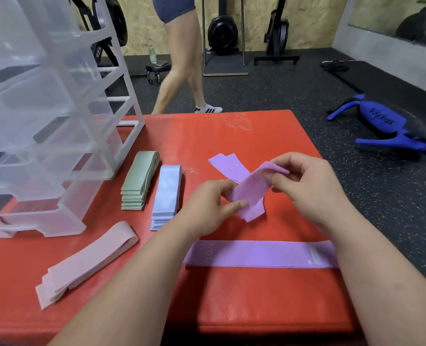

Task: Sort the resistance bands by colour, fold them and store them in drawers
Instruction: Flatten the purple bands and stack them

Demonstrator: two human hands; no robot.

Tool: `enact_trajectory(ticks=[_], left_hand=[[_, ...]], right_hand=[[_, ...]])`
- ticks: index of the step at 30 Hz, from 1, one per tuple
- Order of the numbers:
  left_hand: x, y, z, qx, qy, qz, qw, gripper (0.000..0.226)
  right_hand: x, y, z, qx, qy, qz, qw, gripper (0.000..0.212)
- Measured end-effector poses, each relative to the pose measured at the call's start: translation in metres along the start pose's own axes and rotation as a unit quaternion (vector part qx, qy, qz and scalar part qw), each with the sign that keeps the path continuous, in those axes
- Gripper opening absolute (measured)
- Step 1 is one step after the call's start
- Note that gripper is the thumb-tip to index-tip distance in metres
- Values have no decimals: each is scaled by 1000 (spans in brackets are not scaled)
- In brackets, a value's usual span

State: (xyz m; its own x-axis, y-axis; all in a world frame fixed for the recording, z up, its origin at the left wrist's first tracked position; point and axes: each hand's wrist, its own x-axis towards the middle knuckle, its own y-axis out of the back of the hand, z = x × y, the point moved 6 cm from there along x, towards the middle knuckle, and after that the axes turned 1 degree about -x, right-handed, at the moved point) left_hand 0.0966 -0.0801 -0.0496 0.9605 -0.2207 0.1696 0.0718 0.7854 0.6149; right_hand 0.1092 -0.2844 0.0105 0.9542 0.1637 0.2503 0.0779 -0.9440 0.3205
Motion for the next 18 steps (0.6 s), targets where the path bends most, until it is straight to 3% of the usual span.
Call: enact_trajectory(ticks=[8,12,18], left_hand=[[-3,14,-10,130,16,-5,991,19],[-5,18,-11,152,7,-12,988,26],[-15,29,1,127,20,-5,992,19]], right_hand=[[-7,40,27,88,-76,139,984,11],[-13,52,42,69,-104,142,982,14],[-27,60,51,73,-136,118,981,15]])
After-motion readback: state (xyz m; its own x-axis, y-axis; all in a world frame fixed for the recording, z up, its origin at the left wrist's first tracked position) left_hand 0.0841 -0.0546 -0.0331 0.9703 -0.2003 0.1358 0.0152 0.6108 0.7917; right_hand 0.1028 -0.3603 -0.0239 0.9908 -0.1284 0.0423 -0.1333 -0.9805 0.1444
